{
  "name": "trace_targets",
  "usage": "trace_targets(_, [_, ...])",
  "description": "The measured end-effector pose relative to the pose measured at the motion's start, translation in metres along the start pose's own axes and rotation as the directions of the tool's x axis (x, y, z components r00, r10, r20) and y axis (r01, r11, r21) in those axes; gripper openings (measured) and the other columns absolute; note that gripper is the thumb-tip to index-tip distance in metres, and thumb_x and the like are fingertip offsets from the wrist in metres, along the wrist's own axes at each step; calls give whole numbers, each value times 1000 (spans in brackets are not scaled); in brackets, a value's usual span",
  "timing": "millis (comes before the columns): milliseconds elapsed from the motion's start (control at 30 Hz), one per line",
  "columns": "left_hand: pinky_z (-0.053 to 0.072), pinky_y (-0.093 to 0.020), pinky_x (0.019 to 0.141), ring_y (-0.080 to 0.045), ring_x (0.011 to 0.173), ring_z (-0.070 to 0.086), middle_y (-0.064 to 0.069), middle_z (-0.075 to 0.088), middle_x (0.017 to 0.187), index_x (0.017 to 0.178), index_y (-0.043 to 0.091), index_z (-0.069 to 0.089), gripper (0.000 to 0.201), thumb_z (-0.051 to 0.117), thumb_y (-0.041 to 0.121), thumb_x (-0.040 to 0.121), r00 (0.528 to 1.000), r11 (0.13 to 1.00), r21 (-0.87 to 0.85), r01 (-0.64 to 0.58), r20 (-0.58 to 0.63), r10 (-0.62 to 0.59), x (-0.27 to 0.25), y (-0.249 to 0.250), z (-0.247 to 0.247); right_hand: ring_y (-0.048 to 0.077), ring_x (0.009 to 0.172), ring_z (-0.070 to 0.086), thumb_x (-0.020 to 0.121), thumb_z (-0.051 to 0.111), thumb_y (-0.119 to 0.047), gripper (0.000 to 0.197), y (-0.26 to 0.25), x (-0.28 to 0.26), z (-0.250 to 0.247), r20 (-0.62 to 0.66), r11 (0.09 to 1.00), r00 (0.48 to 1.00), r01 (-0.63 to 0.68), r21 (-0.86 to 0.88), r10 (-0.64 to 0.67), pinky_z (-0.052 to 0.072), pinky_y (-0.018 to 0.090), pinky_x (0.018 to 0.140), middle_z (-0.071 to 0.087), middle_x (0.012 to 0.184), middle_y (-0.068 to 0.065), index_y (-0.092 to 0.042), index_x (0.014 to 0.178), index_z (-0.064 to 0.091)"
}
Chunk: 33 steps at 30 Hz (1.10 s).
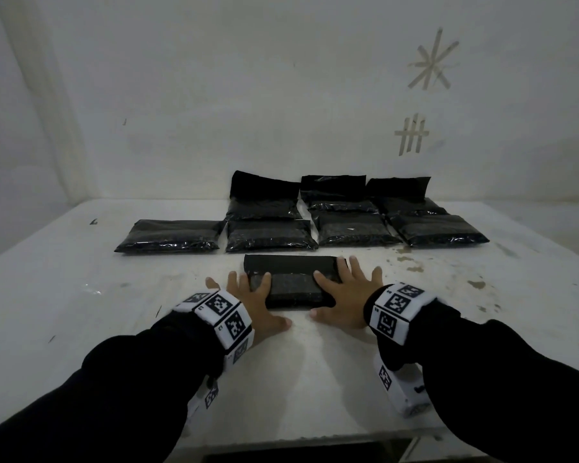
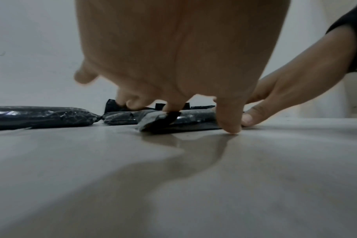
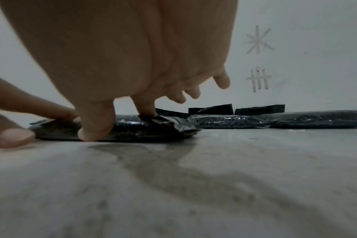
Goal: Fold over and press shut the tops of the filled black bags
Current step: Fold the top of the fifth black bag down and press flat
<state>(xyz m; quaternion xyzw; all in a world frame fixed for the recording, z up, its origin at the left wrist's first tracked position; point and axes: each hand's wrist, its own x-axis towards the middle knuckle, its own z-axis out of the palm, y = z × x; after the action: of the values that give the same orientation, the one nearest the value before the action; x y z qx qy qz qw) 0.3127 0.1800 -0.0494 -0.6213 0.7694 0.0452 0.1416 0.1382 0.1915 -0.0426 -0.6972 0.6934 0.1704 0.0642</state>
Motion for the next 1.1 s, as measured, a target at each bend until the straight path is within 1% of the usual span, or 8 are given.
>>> trace_targets(100, [-6, -62, 110, -31, 144, -18, -14, -19, 156, 151, 21, -4, 100, 31, 81, 78, 997, 990, 143, -8, -76, 19, -1, 4, -4, 29, 145, -16, 90, 34, -65, 81, -3, -1, -3, -91, 998, 994, 52, -30, -55, 0, 57, 115, -20, 157, 10, -23, 152, 4])
trace_targets(200, [1, -51, 118, -27, 147, -5, -14, -13, 157, 150, 7, -7, 105, 40, 72, 83, 994, 996, 53, -74, -78, 78, 0, 13, -3, 24, 147, -2, 94, 44, -48, 83, -9, 0, -2, -90, 985, 989, 130, 115, -120, 10, 46, 118, -7, 159, 9, -16, 151, -8])
trace_targets(300, [12, -43, 118, -30, 146, 0, -14, -14, 157, 148, 13, -19, 110, 48, 68, 82, 991, 988, -74, -133, -41, 130, 4, 15, -1, 25, 147, -5, 94, 42, -44, 82, -12, 3, 1, -38, 988, 993, 117, 97, -113, 10, 46, 118, -12, 159, 10, -21, 150, -13])
trace_targets(467, [4, -46, 118, -35, 145, -8, -14, -17, 156, 151, 15, -8, 107, 34, 80, 77, 990, 989, 29, -142, -15, 143, 6, 19, 3, 25, 146, -14, 94, 39, -40, 72, -18, 5, -1, -118, 986, 981, 144, -80, -152, 0, 53, 116, -19, 157, 10, -13, 151, 5])
trace_targets(633, [2, -42, 119, -26, 146, -9, -13, -14, 157, 150, 6, -8, 96, 35, 66, 88, 976, 979, 0, -204, -72, 203, 10, 23, 3, 24, 147, -5, 94, 45, -31, 83, -17, 6, 0, -73, 970, 976, 211, 119, -204, 8, 41, 118, -11, 159, 11, -18, 150, -14])
trace_targets(867, [-2, -42, 118, -25, 146, -12, -12, -14, 158, 151, 10, -8, 102, 35, 74, 83, 974, 976, 23, -218, -59, 219, 8, 23, 5, 25, 145, -16, 94, 44, -35, 78, -23, 6, 1, -85, 975, 975, 194, -110, -204, -2, 50, 117, -18, 158, 7, -16, 151, -5])
trace_targets(1000, [-2, -41, 118, -23, 146, -12, -10, -14, 158, 151, 9, -8, 103, 39, 72, 83, 968, 971, 17, -240, -70, 240, 7, 23, 2, 21, 146, -12, 93, 46, -27, 82, -21, 7, 0, -48, 972, 975, 222, 72, -219, 0, 45, 118, -15, 159, 2, -15, 150, -12])
trace_targets(1100, [1, -40, 119, -22, 146, -11, -9, -15, 158, 150, 9, -13, 108, 47, 69, 82, 965, 965, -50, -257, -74, 253, 8, 23, 3, 22, 146, -14, 94, 44, -29, 80, -21, 8, 2, -36, 976, 976, 215, 38, -213, -1, 45, 118, -18, 158, 2, -16, 150, -12])
